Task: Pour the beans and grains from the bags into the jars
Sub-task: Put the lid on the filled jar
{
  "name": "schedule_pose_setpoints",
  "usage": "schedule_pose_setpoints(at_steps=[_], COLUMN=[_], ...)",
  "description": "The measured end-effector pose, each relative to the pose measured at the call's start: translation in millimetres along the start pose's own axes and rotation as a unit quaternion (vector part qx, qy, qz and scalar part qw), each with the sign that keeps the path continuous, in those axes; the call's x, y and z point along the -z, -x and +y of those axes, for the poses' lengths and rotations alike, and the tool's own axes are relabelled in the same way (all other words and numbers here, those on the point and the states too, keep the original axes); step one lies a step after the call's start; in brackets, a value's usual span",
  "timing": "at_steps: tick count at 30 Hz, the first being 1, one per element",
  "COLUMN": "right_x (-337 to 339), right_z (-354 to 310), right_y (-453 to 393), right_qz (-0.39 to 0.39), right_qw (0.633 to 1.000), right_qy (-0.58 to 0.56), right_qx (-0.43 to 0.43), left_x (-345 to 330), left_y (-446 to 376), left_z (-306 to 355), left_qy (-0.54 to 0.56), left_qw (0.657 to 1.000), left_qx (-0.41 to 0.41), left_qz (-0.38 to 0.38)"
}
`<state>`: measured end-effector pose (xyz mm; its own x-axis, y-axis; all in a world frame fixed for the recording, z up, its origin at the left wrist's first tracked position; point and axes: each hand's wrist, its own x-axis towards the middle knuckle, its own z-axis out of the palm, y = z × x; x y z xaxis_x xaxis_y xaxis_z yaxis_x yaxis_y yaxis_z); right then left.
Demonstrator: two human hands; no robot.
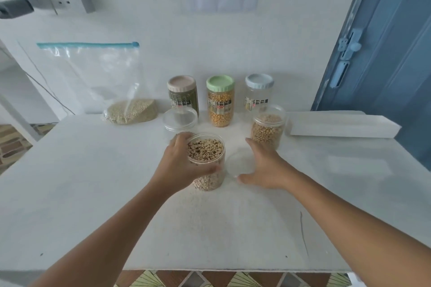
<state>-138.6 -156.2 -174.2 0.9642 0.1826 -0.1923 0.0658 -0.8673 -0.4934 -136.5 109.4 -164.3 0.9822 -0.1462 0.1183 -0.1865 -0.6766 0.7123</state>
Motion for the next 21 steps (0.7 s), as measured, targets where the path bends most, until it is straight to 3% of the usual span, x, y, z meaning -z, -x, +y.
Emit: schedule_pose_setpoints(at_steps=[5,9,12,21], right_x=[28,39,40,42], right_z=[-22,-56,-73,-88], right_y=[6,-3,-13,-29], right_qz=[0.066,0.043,-0.008,-0.045], right_qw=[0.986,0.973,0.981,0.982], right_qy=[-0.087,-0.160,-0.097,-0.034], right_qx=[0.127,0.163,0.170,0.180], left_x=[1,-2,-4,-3], left_y=[-9,-11,-10,-17], left_z=[-1,0,2,-7], left_qy=[0.030,0.085,0.118,0.180], left_qw=[0.998,0.994,0.991,0.979], left_qx=[0.010,0.011,0.008,0.018], left_qz=[-0.049,-0.065,-0.058,-0.097])
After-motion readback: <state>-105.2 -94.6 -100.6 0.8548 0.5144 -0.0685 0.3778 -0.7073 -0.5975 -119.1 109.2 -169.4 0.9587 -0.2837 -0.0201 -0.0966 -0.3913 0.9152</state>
